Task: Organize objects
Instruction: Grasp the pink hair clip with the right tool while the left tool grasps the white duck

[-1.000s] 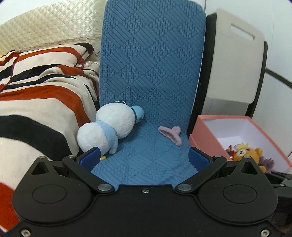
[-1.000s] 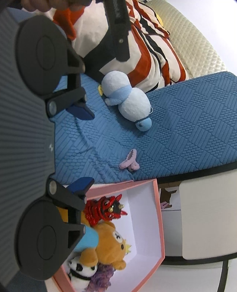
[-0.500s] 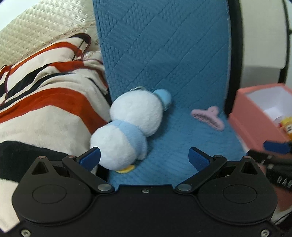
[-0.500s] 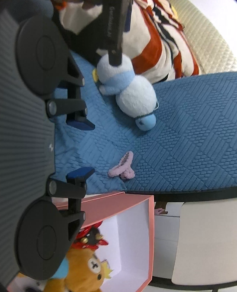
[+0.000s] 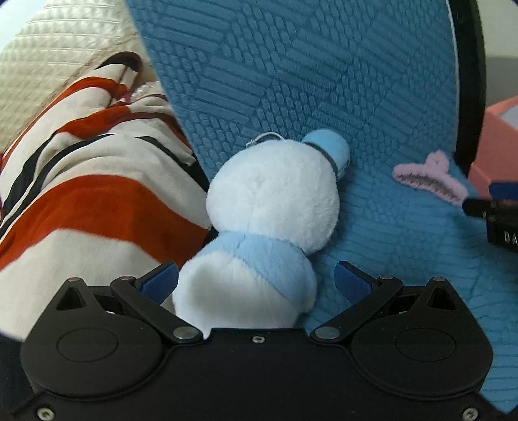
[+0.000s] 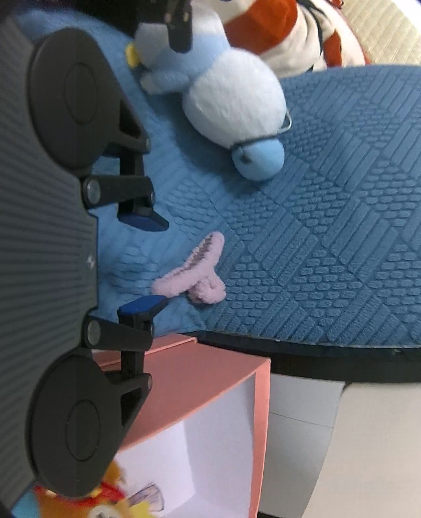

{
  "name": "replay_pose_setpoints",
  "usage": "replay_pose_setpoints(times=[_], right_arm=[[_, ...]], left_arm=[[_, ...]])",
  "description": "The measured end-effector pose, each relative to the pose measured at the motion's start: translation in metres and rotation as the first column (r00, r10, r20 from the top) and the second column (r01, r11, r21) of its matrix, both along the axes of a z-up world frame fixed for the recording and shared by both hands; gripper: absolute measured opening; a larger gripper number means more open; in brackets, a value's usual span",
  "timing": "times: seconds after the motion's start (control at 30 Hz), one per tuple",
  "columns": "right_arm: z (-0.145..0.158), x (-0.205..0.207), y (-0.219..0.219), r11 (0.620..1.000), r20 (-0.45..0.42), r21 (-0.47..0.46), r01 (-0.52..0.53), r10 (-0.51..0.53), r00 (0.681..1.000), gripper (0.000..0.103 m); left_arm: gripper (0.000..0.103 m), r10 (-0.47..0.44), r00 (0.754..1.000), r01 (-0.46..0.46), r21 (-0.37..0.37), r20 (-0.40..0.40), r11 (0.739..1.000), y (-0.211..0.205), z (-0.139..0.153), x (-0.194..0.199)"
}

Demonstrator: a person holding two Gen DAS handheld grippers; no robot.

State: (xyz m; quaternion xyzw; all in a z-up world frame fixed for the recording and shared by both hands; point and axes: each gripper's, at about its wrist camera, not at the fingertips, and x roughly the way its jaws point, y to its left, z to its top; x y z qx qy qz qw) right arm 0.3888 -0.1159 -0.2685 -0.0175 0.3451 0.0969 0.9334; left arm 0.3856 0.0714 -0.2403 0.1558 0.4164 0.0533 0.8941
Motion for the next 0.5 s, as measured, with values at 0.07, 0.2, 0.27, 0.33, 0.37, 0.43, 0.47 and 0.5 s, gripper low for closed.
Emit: replay_pose_setpoints(times=[0.07,0.2,0.27,0.33,0.37,0.43,0.47,0.5], right_arm=[[-0.007,0.013,0.003,1.0,-0.002,-0.023,0.01,-0.01,1.0,0.046],[-0.017,0.034,0.005,0.999,-0.015,-0.041,0.034,-0.035,0.999,0.04],[-0.021,0.042,0.006,0.997,-0.017,-0.058,0.042,-0.043,0.999,0.039],[-0.024,0.05,0.008,0.996,-0.027,-0.072,0.049,-0.052,0.998,0.039],[-0.026,0.052,0.007,0.996,-0.033,-0.073,0.053,-0.055,0.998,0.038],[-0.029,0.057,0.006,0.995,-0.046,-0.076,0.064,-0.067,0.997,0.033],[-0.031,0.059,0.005,0.995,-0.054,-0.073,0.069,-0.073,0.996,0.032],[-0.033,0.061,0.004,0.995,-0.063,-0.068,0.073,-0.078,0.995,0.031]], left_arm=[[0.103,-0.02,1.0,0.021,0.015,-0.022,1.0,0.002,-0.007,0.011],[0.103,-0.053,0.996,0.056,0.046,-0.07,0.997,0.003,-0.021,0.027],[0.103,-0.07,0.993,0.076,0.061,-0.092,0.995,0.003,-0.027,0.031],[0.103,-0.079,0.991,0.086,0.059,-0.109,0.995,0.005,-0.032,0.035],[0.103,-0.083,0.99,0.091,0.064,-0.112,0.994,0.005,-0.033,0.036],[0.103,-0.088,0.988,0.099,0.077,-0.125,0.992,0.006,-0.037,0.039],[0.103,-0.088,0.988,0.099,0.082,-0.129,0.992,0.007,-0.039,0.04],[0.103,-0.087,0.987,0.099,0.086,-0.135,0.991,0.007,-0.041,0.042]])
